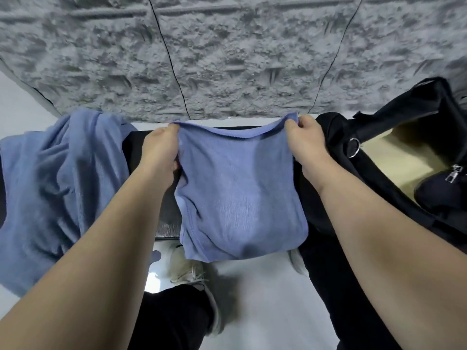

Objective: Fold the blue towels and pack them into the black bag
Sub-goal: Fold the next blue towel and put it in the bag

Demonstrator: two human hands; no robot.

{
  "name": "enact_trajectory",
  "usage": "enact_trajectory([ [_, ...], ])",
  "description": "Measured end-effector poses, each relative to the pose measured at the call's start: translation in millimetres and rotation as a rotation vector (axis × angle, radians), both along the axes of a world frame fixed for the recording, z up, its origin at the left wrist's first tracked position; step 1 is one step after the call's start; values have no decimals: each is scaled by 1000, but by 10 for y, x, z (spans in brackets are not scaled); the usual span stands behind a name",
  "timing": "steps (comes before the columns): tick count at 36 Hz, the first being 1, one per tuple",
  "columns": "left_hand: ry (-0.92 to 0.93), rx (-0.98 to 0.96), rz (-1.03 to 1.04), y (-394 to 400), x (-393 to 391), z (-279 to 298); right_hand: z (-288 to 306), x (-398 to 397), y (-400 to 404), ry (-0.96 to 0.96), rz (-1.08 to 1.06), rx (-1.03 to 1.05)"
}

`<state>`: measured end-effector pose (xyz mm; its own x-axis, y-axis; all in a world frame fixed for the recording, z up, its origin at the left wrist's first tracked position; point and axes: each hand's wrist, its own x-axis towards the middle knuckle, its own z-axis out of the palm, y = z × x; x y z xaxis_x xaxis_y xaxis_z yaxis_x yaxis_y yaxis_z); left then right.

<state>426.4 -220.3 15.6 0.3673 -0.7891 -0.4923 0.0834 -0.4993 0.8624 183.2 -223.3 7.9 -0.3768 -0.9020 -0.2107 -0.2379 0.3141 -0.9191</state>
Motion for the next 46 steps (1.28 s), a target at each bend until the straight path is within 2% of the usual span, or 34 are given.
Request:
enact_trajectory([
  [3, -82, -34, -28, -28, -8, -94, -3, -61, -14, -14, -24, -6],
  [6, -154, -77, -16, -35, 2, -102, 9, -95, 5, -38, 44, 60],
  [10, -92, -70, -2, -61, 87, -4, -26, -112, 20, -126, 97, 144],
  [13, -157, 45, -125, -28, 182, -24, -134, -158, 54, 55, 184, 254],
  [15, -224, 37, -182, 18, 213, -55, -200, -173, 57, 175, 220, 255],
  [25, -227, -123, -24, 39, 154, -59, -204, -73, -102, 174, 46, 57],
  [29, -239, -144, -30, 28, 99, -160, -266, -53, -123, 354, 96, 86],
  [33, -211, -123, -27, -8, 60, -247, -320, -37, -110, 371, 162, 128],
  [37, -181, -89, -33, 12, -26, -223, -305, -31, -94, 326, 160, 173],
  [42, -109, -58, -115, 46, -120, -166, -153, 94, -76, -46, 106, 201],
  [46, -64, -3, -215, 60, -188, -165, -85, 131, -26, -200, 220, 253],
])
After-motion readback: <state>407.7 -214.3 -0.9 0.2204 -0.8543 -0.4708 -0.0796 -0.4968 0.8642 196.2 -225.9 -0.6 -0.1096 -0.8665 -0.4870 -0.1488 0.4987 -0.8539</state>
